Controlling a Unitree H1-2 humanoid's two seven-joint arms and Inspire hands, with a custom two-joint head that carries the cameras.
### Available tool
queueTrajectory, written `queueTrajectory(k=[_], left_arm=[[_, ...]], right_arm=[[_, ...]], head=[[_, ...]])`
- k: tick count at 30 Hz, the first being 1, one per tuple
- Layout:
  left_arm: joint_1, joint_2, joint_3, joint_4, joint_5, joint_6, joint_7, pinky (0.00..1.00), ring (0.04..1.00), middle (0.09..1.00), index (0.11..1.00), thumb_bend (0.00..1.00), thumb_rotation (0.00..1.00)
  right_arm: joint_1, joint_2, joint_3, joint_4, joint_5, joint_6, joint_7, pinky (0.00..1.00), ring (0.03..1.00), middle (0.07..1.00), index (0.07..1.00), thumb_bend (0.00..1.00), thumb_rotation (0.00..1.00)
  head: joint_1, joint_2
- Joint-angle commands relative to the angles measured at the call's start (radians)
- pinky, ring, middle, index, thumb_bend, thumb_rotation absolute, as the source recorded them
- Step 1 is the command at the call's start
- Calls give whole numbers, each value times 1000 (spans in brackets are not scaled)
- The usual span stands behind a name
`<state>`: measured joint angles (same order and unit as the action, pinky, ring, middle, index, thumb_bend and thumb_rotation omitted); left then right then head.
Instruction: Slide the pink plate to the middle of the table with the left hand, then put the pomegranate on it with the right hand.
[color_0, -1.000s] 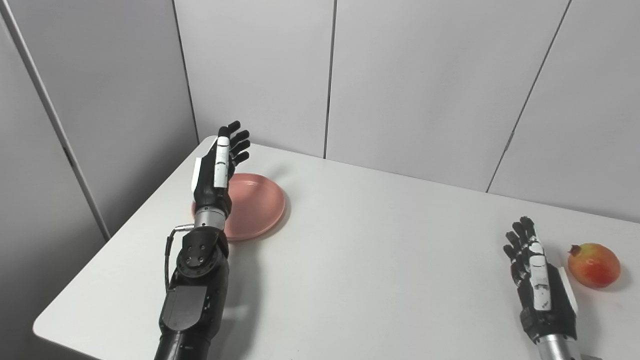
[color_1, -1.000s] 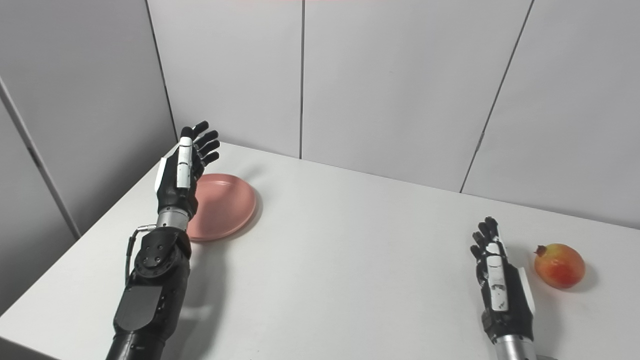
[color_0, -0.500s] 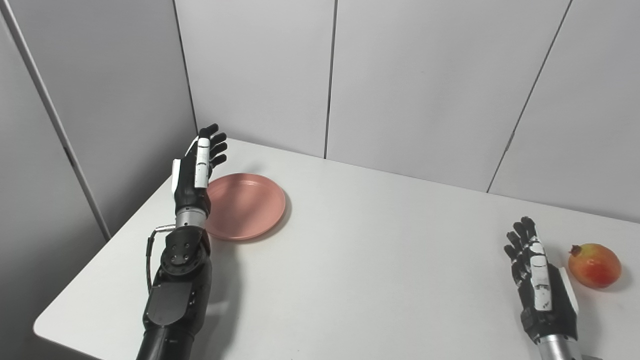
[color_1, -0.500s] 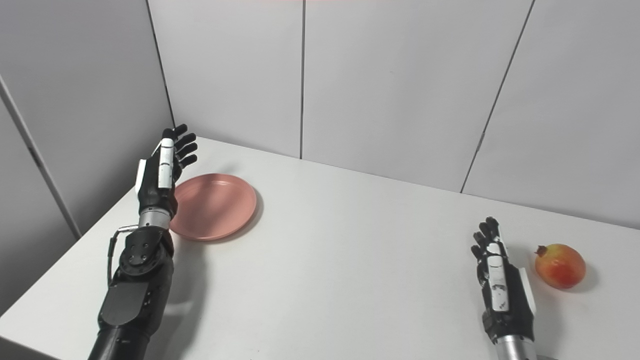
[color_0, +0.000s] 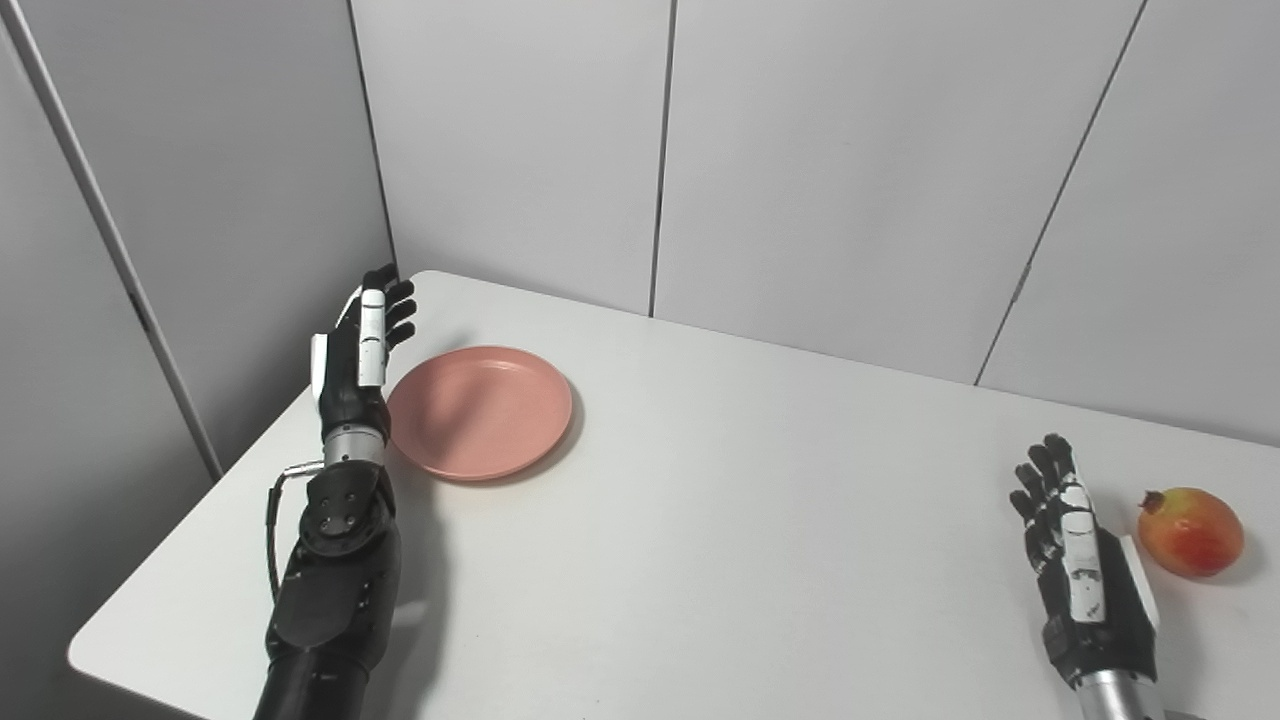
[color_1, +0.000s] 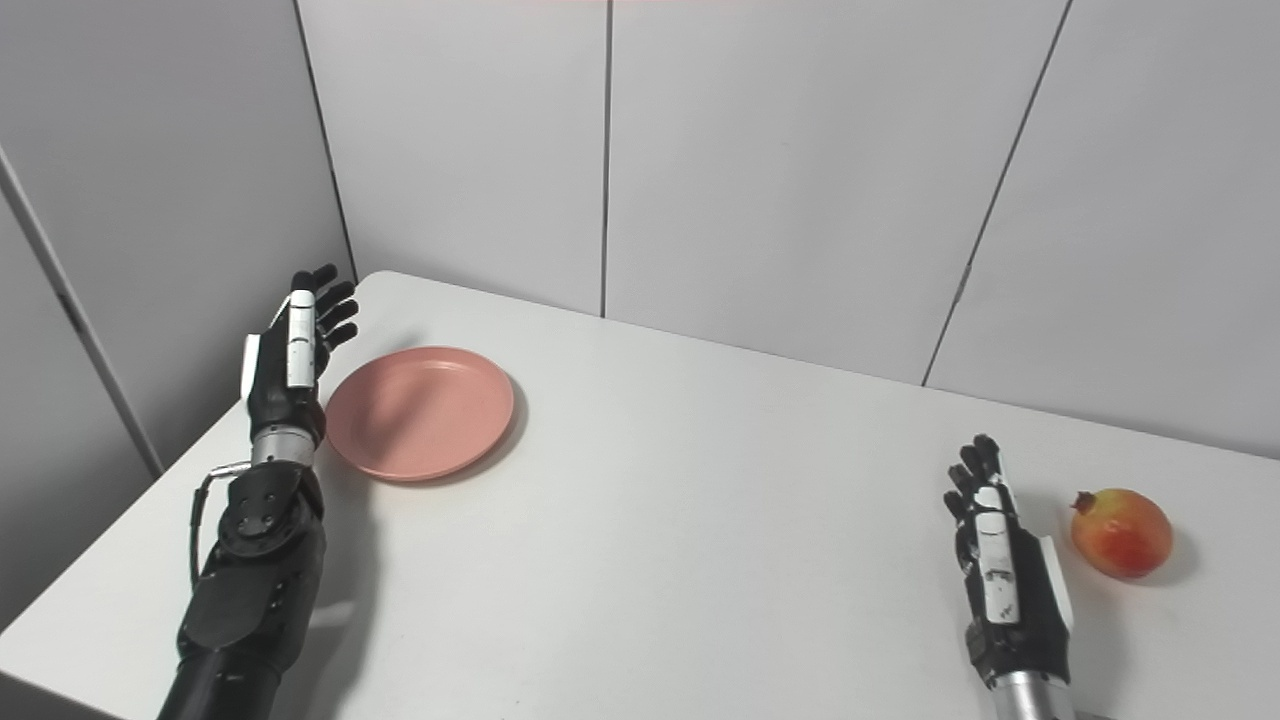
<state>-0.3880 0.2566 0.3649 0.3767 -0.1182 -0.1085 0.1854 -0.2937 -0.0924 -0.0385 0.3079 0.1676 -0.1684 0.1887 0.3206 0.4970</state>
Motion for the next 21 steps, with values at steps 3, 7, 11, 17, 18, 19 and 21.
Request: queueTrajectory(k=[3,7,11,17,18,19,21], left_arm=[[-60,41,10,30,-3,-66,9,787,820,817,804,690,1000],[-63,47,7,62,0,-80,8,788,818,814,809,693,1000],[-68,57,3,98,5,-101,12,801,828,823,812,695,1000],[-72,66,7,133,-7,-112,11,809,838,834,820,686,1000],[-72,69,7,141,-10,-116,8,812,839,836,822,684,1000],[-73,70,7,146,-12,-119,5,813,839,836,824,682,1000],[-73,73,5,157,-16,-118,2,811,838,836,825,683,1000]], right_arm=[[19,-1,-5,28,9,-33,10,1000,1000,1000,1000,536,966],[21,-1,-5,23,12,-26,11,1000,1000,1000,1000,556,951],[21,-2,-3,21,13,-25,10,1000,1000,1000,1000,576,937],[24,-4,-3,13,13,-18,10,1000,1000,1000,1000,559,958],[24,-4,-3,12,13,-18,10,1000,1000,1000,1000,565,955],[25,-5,-3,12,13,-17,10,1000,1000,1000,1000,568,950],[23,-6,-2,19,10,-31,11,1000,1000,1000,1000,563,950]], head=[[0,2],[1,3],[2,3],[2,3],[3,4],[3,4],[3,5]])
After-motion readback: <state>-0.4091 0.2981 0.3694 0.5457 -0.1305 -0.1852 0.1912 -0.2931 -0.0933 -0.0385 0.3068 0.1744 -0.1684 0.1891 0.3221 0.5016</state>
